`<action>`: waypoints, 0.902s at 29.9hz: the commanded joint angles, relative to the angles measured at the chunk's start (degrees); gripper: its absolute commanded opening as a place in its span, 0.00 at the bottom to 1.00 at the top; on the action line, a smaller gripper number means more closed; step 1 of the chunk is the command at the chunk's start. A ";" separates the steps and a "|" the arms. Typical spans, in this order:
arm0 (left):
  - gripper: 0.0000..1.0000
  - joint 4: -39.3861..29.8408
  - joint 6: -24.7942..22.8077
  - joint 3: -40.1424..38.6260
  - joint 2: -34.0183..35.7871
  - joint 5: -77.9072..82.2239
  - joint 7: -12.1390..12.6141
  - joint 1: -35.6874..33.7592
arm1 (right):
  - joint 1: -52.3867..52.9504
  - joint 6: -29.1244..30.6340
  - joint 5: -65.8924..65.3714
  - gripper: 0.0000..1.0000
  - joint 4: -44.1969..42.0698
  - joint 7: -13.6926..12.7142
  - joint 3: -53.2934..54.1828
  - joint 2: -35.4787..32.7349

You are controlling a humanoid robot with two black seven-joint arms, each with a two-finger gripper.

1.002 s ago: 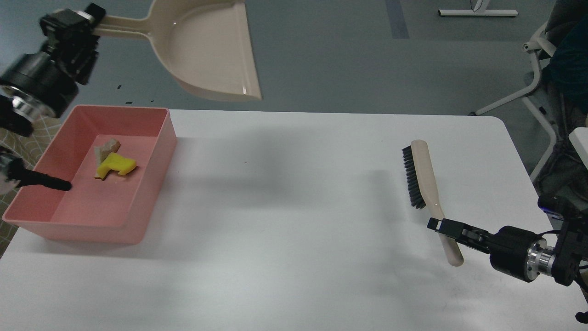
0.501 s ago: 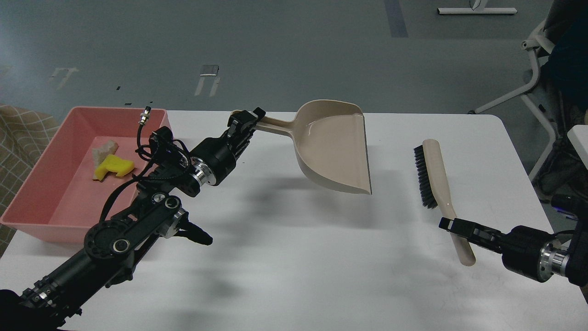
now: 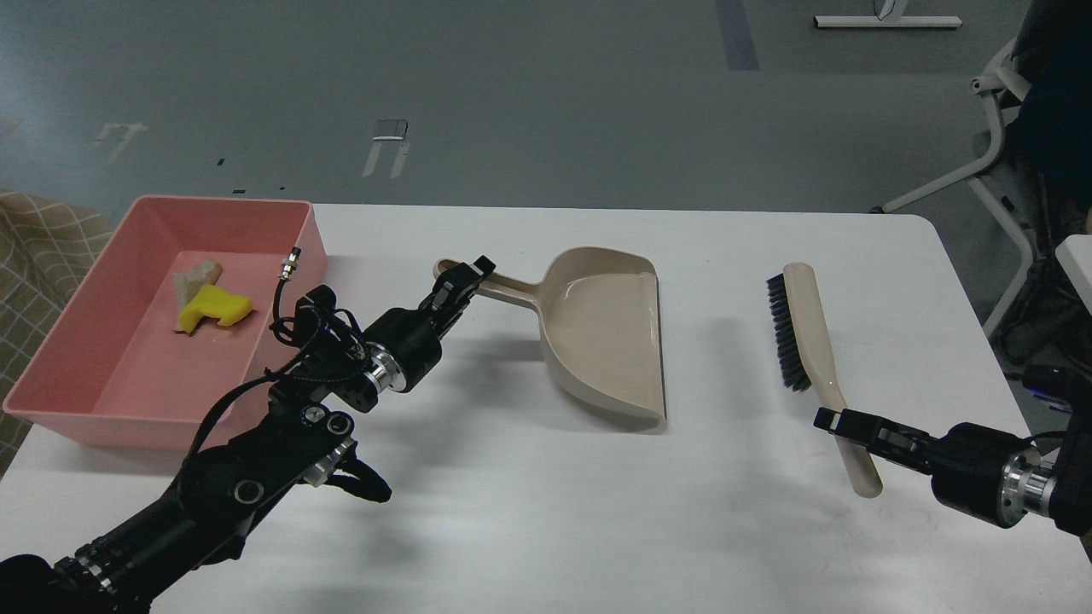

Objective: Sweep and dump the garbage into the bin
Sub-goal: 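Lower the empty dustpan back onto the table with the left gripper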

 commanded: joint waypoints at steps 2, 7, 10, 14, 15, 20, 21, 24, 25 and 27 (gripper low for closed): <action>0.00 0.09 0.22 0.12 -0.23 2.50 0.01 0.49 | 0.01 0.00 0.00 0.00 0.00 -0.01 0.00 0.01; 0.00 0.09 0.13 0.12 -0.32 2.50 0.01 0.66 | 0.01 0.00 0.00 0.00 0.00 -0.01 0.00 0.09; 0.24 0.09 0.13 0.12 -0.49 2.50 0.01 0.75 | 0.01 0.00 0.00 0.00 -0.09 -0.01 -0.08 0.18; 0.85 0.09 0.13 0.12 -0.58 2.42 -0.08 0.75 | 0.01 0.00 0.00 0.00 -0.09 -0.09 -0.17 0.53; 0.92 0.09 0.13 0.12 -0.58 2.42 -0.08 0.75 | -0.08 0.00 0.00 0.00 -0.18 -0.09 -0.17 0.62; 0.98 -0.09 -0.31 0.12 -0.32 2.50 -0.08 1.45 | -0.25 0.00 0.00 0.00 -0.53 -0.09 -0.08 0.71; 0.98 -0.09 -0.39 0.12 -0.23 2.50 -0.08 1.72 | -0.26 0.00 0.00 0.00 -0.62 -0.09 -0.08 0.71; 0.98 -0.43 -0.66 0.21 -0.05 2.59 -0.08 2.86 | -0.34 0.18 0.09 0.00 -0.97 -0.09 -0.17 0.80; 0.98 -0.70 -0.66 0.38 0.12 2.59 -0.08 3.21 | -0.34 0.27 0.27 0.00 -1.14 -0.09 -0.17 0.89; 0.98 -1.14 -0.75 1.17 0.65 2.77 -0.25 4.44 | -0.43 0.44 0.71 0.00 -2.02 -0.01 -0.08 1.23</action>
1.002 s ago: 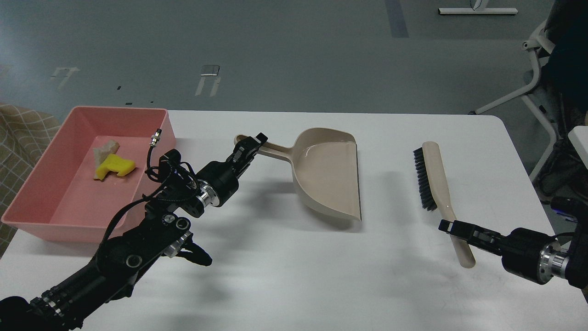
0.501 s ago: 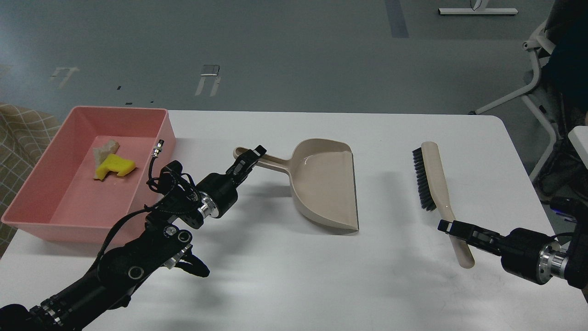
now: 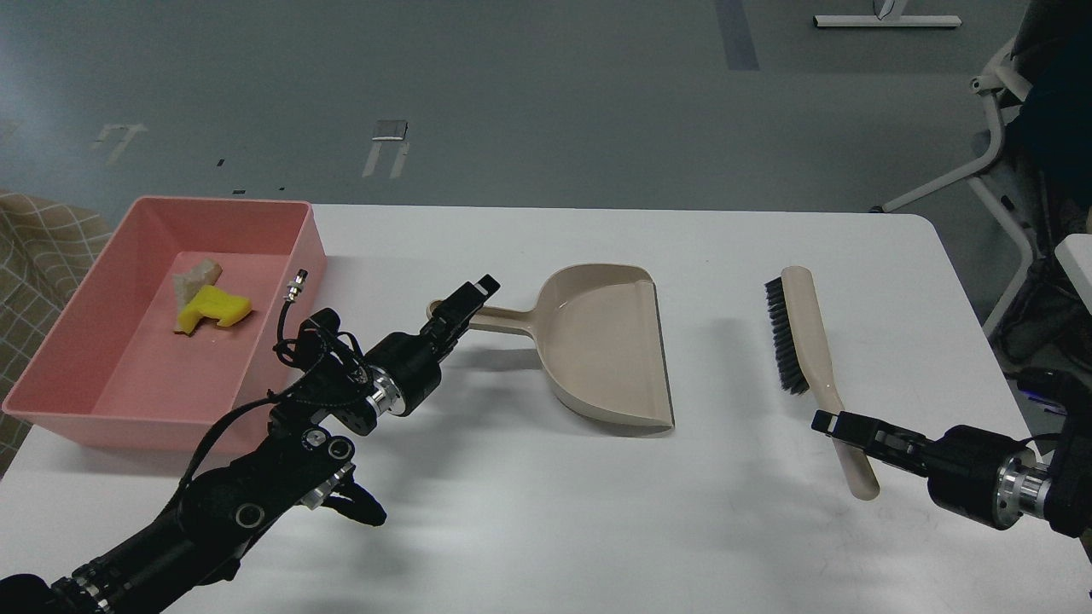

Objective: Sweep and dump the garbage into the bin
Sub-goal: 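Lower the empty dustpan back onto the table with the left gripper, then release the brush and dustpan, opening both grippers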

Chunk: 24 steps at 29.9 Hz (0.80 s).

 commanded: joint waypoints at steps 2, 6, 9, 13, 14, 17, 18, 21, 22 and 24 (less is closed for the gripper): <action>0.98 -1.00 -0.33 1.22 1.22 0.19 -0.90 2.07 | -0.25 0.62 1.46 0.00 -2.35 0.09 0.10 1.15; 0.98 -2.85 -0.59 1.31 2.71 0.19 -1.16 3.56 | -0.25 1.59 3.04 0.00 -4.12 0.00 0.19 2.30; 0.98 -5.13 -1.64 1.31 4.55 0.19 -1.25 4.71 | -0.17 3.26 3.13 0.00 -4.38 0.00 0.28 3.18; 0.98 -7.42 -2.26 1.14 6.05 0.11 -1.25 5.85 | 0.10 4.49 3.13 0.00 -4.38 -0.17 0.28 3.27; 0.98 -8.47 -2.26 1.14 6.84 0.11 -1.25 6.38 | 0.19 4.75 3.13 0.00 -4.38 -0.35 0.28 3.18; 0.98 -10.06 -2.96 0.61 7.99 0.11 -1.25 7.35 | 0.19 5.55 3.13 0.00 -4.38 -0.53 0.19 3.18; 0.98 -10.58 -3.14 0.35 8.34 0.11 -1.25 7.87 | 0.27 5.81 3.13 0.00 -4.38 -0.53 0.19 3.18; 0.98 -11.29 -3.23 0.08 8.60 0.02 -1.25 8.58 | 0.19 5.81 3.13 0.12 -4.38 -0.70 0.19 3.18; 0.98 -11.38 -3.14 0.08 8.60 0.02 -1.25 8.58 | 0.27 5.81 3.31 0.24 -4.38 -0.70 0.28 3.18; 0.98 -11.38 -3.14 -0.01 8.60 0.02 -1.25 8.67 | 0.36 5.72 3.48 0.33 -4.38 -0.70 0.19 3.18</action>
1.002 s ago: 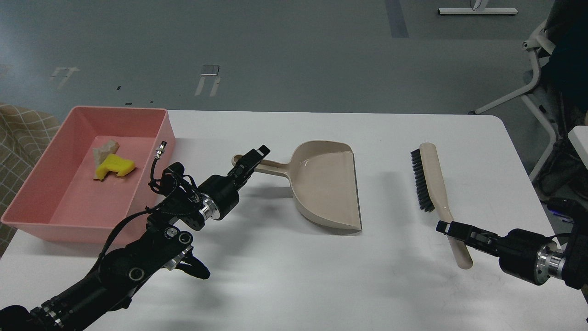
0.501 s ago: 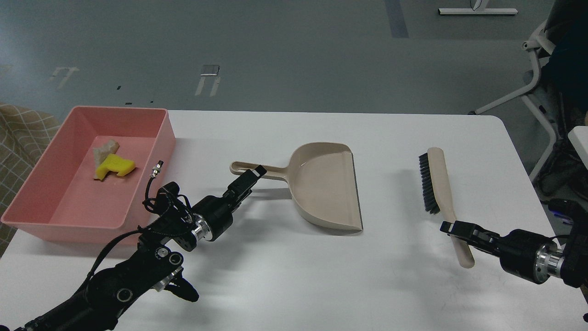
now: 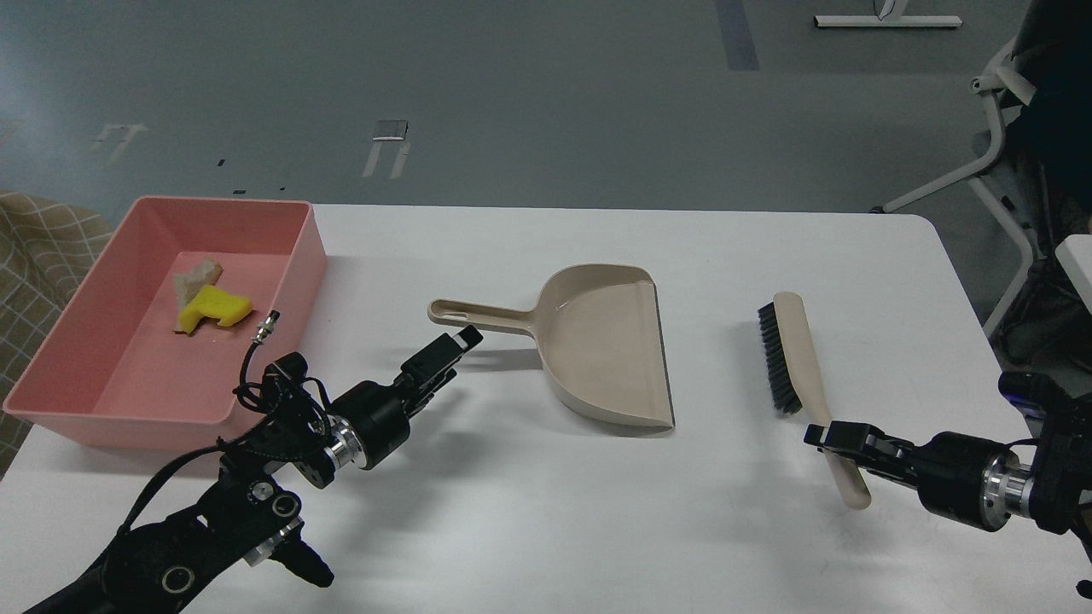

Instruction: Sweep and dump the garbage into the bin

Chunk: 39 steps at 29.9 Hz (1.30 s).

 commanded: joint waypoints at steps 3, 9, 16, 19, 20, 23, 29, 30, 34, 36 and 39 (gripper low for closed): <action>0.98 -0.13 -0.08 -0.10 -0.04 -0.02 0.00 0.17 | 0.11 0.03 0.34 0.39 0.01 -0.20 -0.04 -0.02; 0.98 -0.22 -0.09 -0.10 0.14 -0.02 0.00 0.08 | -0.15 0.03 0.42 0.54 0.10 -0.20 -0.04 -0.29; 0.98 -4.42 -1.05 -0.28 3.73 -0.19 0.00 2.53 | -0.42 -0.15 0.95 0.69 0.80 -0.11 0.22 -2.56; 0.98 -7.50 -1.93 -1.42 6.29 -0.37 -0.62 4.38 | -0.33 -0.15 1.74 0.77 1.06 0.15 0.57 -4.33; 0.98 -8.21 -2.11 -1.86 6.99 -0.45 -0.97 5.00 | -0.33 -0.23 1.92 0.80 1.06 0.24 0.66 -4.85; 0.98 -11.81 -3.25 -5.37 10.24 -0.72 -1.85 8.69 | -0.42 -0.15 2.79 0.88 1.24 0.68 2.06 -7.66; 0.98 -18.58 -11.50 -17.93 13.68 -5.54 -3.52 14.84 | -0.42 -0.15 8.41 0.96 0.89 0.94 9.35 -9.52; 0.98 -19.54 -13.69 -21.86 13.68 -8.42 -3.17 15.02 | -0.42 -0.23 10.16 0.96 0.54 0.94 11.97 -9.60; 0.98 -19.64 -18.18 -31.20 13.06 -15.82 -2.20 13.45 | -0.33 -0.15 13.52 0.98 -0.52 0.85 19.37 -9.25; 0.98 -19.03 -18.54 -34.11 12.97 -20.30 0.77 7.76 | -0.07 -0.15 14.22 0.98 -2.88 0.85 24.37 -8.12; 0.98 -16.75 -17.93 -34.73 12.88 -22.69 3.68 1.50 | 0.11 -0.50 14.22 0.98 -7.01 0.85 29.30 -5.13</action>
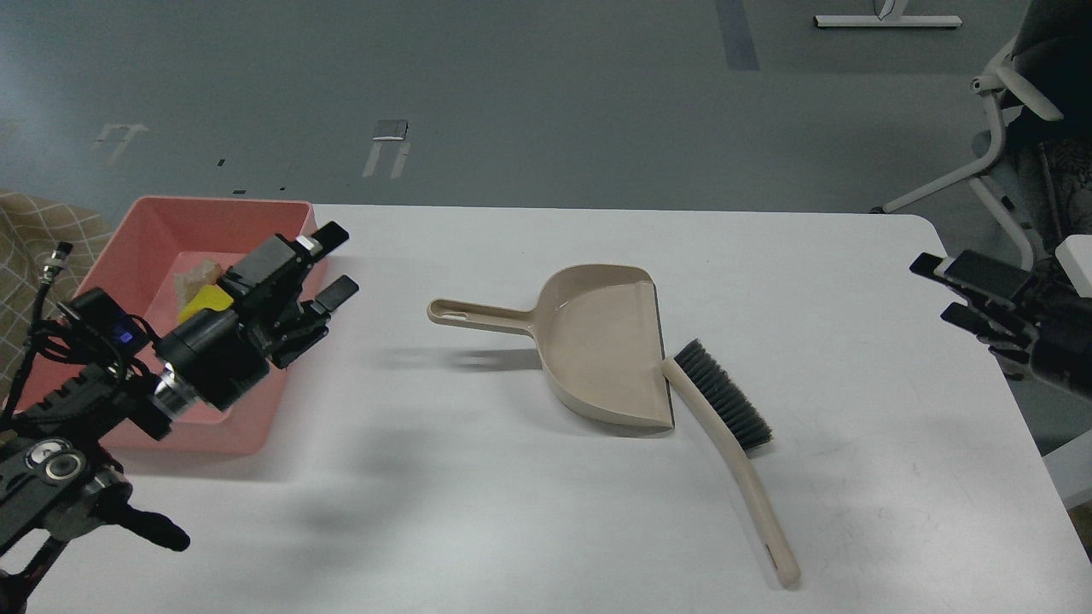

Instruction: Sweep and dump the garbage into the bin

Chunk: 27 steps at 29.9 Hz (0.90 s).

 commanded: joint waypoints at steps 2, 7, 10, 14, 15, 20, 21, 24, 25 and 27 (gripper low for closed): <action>0.98 4.49 0.91 -0.83 -0.43 -3.63 3.33 -10.44 | 0.44 -0.21 0.20 0.98 -8.05 -0.01 8.82 6.69; 0.98 14.43 1.62 1.02 -6.13 -3.64 4.21 -21.79 | 3.42 0.23 0.20 0.98 -20.37 -0.45 18.24 17.69; 0.98 23.65 1.97 2.77 -11.06 -3.46 5.00 -29.44 | 9.84 0.23 0.20 0.96 -28.36 -0.19 18.86 24.72; 0.97 36.89 3.46 5.84 -16.06 -3.55 4.30 -38.91 | 16.16 0.05 0.20 0.95 -39.24 0.69 19.74 32.79; 0.98 39.46 3.47 6.55 -16.86 -3.64 4.12 -40.77 | 17.22 0.05 0.20 0.95 -41.28 1.21 19.92 34.04; 0.97 59.77 3.38 12.44 -22.57 -3.81 -0.70 -53.08 | 22.85 0.40 0.20 0.96 -54.64 8.41 20.10 41.86; 0.98 61.45 3.38 13.23 -23.10 -3.81 -1.58 -53.96 | 23.12 0.41 0.20 0.96 -55.96 9.30 20.10 42.74; 0.98 65.41 2.85 16.66 -24.95 -3.90 -4.22 -55.29 | 23.65 0.41 0.20 0.97 -59.14 14.04 20.27 46.17; 0.98 65.51 2.68 17.10 -25.65 -4.08 -5.10 -55.20 | 23.65 0.41 0.38 0.97 -59.14 15.27 20.71 47.05; 0.98 65.68 1.97 17.10 -26.00 -4.43 -5.89 -55.03 | 23.56 0.58 1.08 0.97 -58.97 16.07 22.11 48.28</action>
